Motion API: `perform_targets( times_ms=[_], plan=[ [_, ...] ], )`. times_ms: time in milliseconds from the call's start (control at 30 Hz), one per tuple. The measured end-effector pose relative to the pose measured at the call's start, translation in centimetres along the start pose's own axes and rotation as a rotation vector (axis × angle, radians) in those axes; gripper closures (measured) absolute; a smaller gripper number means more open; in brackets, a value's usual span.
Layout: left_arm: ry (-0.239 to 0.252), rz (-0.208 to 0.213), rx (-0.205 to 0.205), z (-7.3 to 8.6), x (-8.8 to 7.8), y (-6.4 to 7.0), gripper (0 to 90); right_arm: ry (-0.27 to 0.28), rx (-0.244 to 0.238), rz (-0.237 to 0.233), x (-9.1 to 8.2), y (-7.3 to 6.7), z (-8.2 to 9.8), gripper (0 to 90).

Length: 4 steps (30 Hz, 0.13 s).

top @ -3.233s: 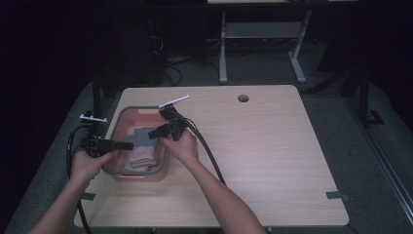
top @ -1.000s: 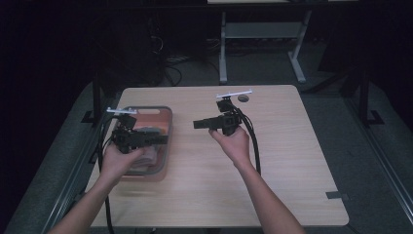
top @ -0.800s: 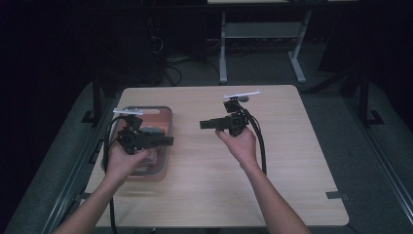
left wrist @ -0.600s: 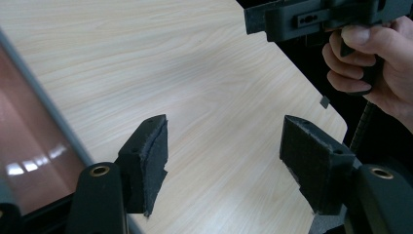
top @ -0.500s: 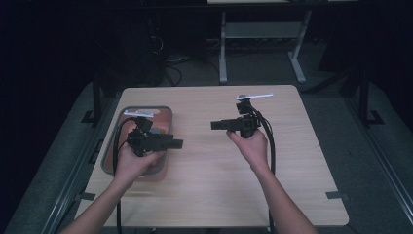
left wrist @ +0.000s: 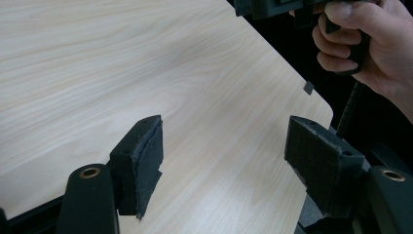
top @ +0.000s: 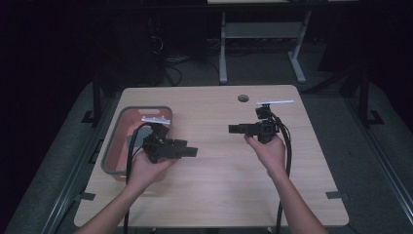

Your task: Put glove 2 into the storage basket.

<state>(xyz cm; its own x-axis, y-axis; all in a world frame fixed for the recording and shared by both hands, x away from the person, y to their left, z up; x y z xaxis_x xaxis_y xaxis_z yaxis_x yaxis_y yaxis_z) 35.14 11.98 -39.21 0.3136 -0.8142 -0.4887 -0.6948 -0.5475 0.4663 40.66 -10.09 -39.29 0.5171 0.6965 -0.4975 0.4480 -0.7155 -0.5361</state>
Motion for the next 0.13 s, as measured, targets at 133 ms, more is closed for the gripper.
perform_targets(
  times_ms=[133],
  plan=[
    [-0.008,0.010,0.005,0.15,0.61,0.51,29.3,0.011,0.009,0.014,-0.70,1.05,0.40,41.7]
  ],
)
Point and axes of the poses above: each handheld gripper's, and its own axes: x roughly forward along the jaws, z roughly out of its underside, y roughly to its right, the point moved 7 cm from there along x, roughly forward along the jaws, and after that the axes turned 6 degrees about y, right-handed, at the moved point
